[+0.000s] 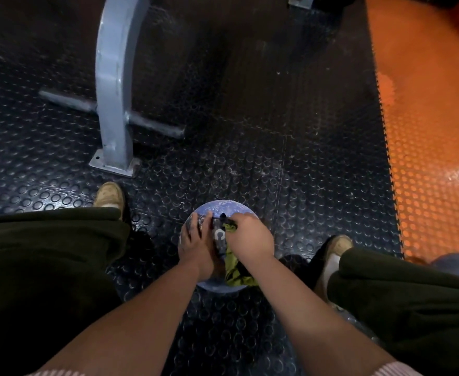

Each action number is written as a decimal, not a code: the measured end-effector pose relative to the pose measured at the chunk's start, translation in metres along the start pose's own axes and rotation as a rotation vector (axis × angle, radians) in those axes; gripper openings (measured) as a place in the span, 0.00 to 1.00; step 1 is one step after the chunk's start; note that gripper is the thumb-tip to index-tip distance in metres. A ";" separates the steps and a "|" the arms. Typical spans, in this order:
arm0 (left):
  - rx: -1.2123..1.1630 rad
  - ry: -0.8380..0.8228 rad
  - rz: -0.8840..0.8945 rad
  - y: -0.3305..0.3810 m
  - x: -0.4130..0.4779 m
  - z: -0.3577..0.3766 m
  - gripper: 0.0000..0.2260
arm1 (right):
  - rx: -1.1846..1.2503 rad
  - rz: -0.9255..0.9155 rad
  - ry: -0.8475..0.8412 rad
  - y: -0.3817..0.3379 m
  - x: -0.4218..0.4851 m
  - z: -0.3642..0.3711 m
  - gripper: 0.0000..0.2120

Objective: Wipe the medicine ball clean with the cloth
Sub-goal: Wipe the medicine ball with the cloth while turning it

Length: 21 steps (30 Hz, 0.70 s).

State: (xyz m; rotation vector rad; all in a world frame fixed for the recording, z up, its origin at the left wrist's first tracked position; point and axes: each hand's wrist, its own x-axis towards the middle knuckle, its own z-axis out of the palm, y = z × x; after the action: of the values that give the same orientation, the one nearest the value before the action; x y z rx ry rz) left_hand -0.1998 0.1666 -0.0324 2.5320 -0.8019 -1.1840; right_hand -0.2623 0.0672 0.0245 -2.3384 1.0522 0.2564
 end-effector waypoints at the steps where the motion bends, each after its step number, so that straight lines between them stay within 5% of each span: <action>1: -0.009 0.000 0.009 0.000 0.000 0.000 0.53 | -0.033 -0.003 -0.006 0.001 0.002 -0.002 0.12; 10: 0.094 -0.001 0.023 0.014 0.004 0.006 0.55 | -0.128 0.083 0.020 0.027 0.004 -0.017 0.15; 16: 0.064 0.014 0.051 0.013 0.003 0.010 0.52 | -0.169 -0.061 -0.028 0.013 0.003 -0.014 0.14; 21: 0.038 0.017 0.049 0.012 0.003 0.008 0.57 | -0.076 0.158 0.011 0.047 -0.003 -0.021 0.12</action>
State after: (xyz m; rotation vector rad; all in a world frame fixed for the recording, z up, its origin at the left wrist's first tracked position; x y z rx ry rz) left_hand -0.2088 0.1547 -0.0343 2.5337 -0.8854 -1.1414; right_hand -0.3001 0.0315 0.0235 -2.3285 1.2545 0.3496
